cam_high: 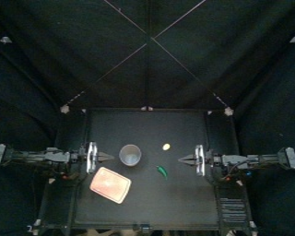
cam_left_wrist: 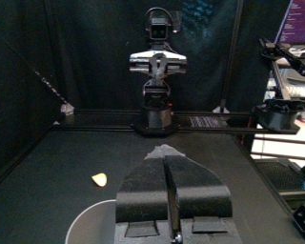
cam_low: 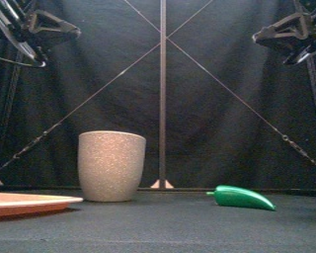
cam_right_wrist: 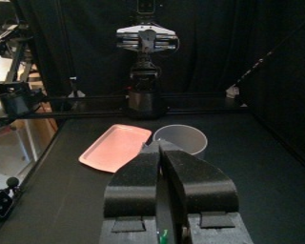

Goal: Pick the chip then place it on the pink plate
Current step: Pick the chip

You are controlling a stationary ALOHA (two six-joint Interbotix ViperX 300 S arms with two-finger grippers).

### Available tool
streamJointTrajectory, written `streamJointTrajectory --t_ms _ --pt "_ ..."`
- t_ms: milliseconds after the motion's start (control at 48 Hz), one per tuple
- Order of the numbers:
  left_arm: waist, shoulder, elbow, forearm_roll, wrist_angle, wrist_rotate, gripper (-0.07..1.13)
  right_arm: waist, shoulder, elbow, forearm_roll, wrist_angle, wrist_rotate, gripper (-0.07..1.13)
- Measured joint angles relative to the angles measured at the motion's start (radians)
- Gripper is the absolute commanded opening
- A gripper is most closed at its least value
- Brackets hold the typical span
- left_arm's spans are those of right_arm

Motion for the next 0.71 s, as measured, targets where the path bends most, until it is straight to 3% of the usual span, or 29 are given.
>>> streamJointTrajectory --t_ms 188,396,708 --pt "0.034 0.000 0.015 -0.011 0.012 0.000 0.05 -0.028 0.089 -0.018 0.072 -0.002 0.035 0.08" --pt "0.043 0.000 0.026 -0.011 0.014 0.002 0.05 -0.081 0.270 -0.041 0.316 -0.041 0.137 0.21" --pt "0.044 -0.002 0.026 -0.011 0.012 0.005 0.05 -0.106 0.472 -0.009 0.609 -0.098 0.377 0.97"
